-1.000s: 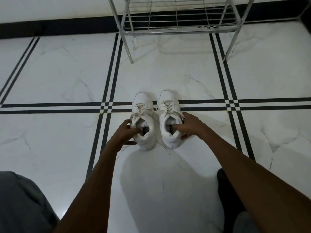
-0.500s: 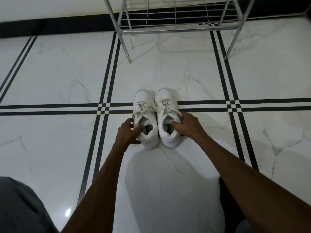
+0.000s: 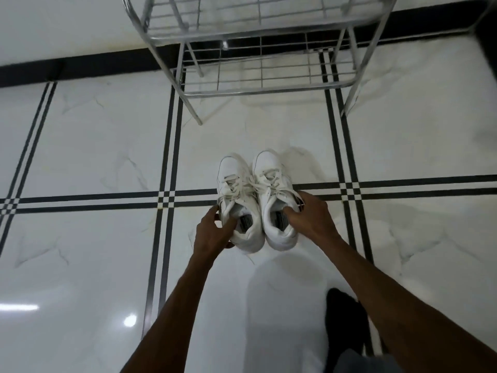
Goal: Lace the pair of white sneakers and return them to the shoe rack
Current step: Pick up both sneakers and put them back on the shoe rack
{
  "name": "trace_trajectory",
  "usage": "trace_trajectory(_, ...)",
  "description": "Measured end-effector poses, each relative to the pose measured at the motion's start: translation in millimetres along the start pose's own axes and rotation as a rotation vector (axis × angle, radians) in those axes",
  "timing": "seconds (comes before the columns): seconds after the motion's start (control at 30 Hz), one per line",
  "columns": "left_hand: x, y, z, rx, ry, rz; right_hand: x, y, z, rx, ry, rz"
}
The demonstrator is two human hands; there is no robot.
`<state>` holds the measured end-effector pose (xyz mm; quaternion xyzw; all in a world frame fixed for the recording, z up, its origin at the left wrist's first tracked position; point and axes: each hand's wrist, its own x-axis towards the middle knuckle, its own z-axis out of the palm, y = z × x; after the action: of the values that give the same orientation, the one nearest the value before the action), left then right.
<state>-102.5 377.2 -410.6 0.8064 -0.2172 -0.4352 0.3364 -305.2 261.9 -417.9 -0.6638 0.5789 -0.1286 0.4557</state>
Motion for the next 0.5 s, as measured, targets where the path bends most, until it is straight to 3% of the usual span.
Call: trace_trajectory(0.5, -139.3, 277.1, -62.6, 0.101, 0.047, 0.065, -65.8, -210.1, -220.4, 0.128, 0.077, -0.021)
